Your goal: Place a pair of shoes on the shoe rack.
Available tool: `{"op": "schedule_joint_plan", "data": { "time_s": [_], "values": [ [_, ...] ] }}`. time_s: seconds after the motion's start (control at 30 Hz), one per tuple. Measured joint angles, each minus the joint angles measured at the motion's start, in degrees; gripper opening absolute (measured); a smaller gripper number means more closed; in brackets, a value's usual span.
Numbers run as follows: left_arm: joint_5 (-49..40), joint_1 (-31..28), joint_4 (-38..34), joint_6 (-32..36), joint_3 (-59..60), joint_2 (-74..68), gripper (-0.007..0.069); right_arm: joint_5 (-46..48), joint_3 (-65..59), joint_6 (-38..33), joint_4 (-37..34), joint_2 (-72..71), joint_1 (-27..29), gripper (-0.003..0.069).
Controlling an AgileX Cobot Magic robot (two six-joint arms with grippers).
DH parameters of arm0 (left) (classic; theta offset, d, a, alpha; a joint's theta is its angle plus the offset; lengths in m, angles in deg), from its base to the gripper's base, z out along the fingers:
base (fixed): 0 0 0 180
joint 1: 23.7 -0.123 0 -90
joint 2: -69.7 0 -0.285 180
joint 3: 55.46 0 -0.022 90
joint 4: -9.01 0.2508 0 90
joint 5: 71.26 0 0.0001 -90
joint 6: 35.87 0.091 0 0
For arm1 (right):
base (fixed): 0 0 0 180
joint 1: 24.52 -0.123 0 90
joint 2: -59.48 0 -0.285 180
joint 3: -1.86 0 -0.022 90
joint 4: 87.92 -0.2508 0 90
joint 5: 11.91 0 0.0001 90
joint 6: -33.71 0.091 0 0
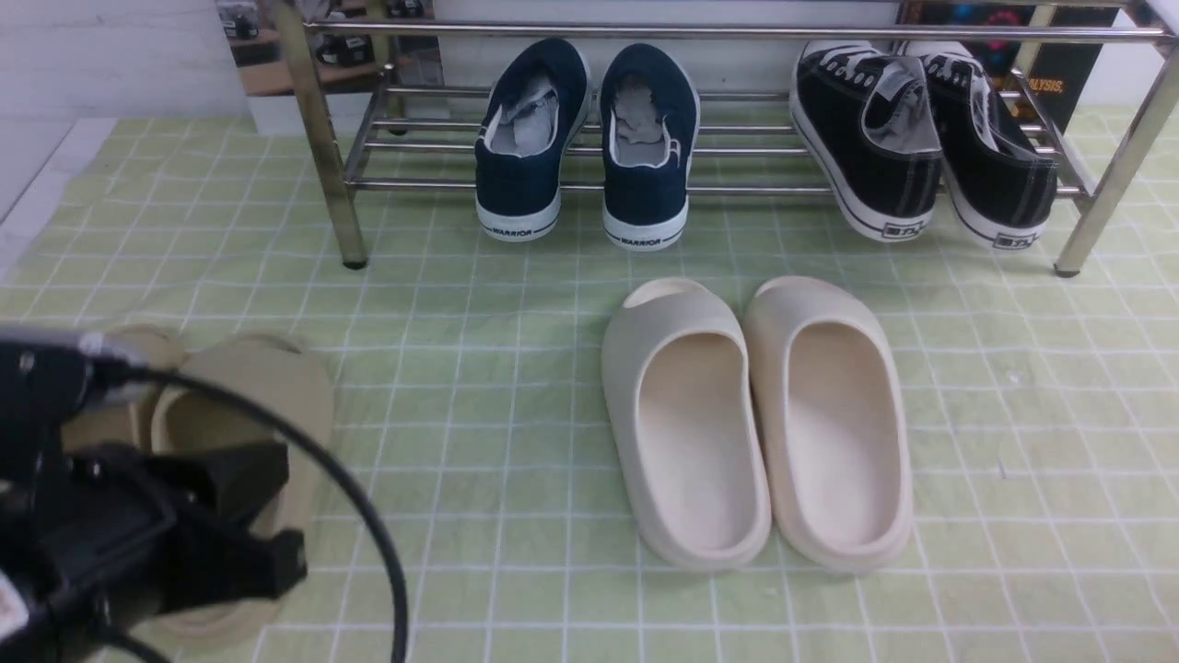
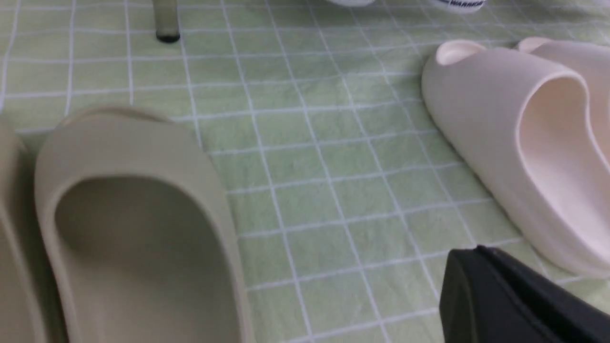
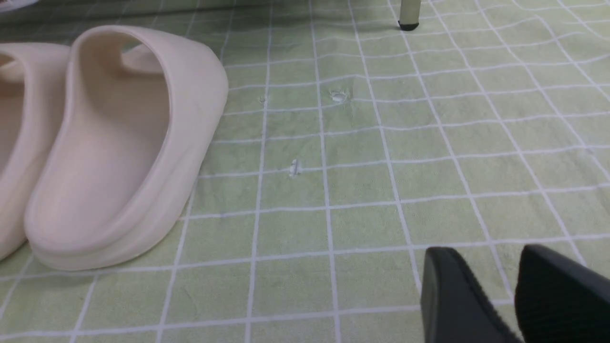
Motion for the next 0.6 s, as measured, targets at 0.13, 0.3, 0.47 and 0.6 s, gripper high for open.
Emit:
{"op": "schedule_joint_plan", "data": {
  "time_s": [0.13, 0.3, 0.47, 0.6],
  "values": [
    [3.9, 0.0, -1.6, 0.2, 8.3, 8.0, -0.0013, 0.0, 0.0, 0.0, 0.0, 0.0, 0.0, 0.0239],
    [7.3, 0.0, -0.3, 3.2, 14.6, 17.7, -0.0013, 0.0, 0.0, 0.0, 0.0, 0.0, 0.0, 0.0239],
    [9.5, -4.4, 1.8, 2.1, 21.4, 30.1, -0.0013, 0.0, 0.0, 0.0, 0.0, 0.0, 0.0, 0.0239],
    [2.4, -9.6, 6.5, 0.3, 21.7, 37.9, -0.0013, 0.0, 0.0, 0.0, 0.0, 0.0, 0.0, 0.0239]
  ]
}}
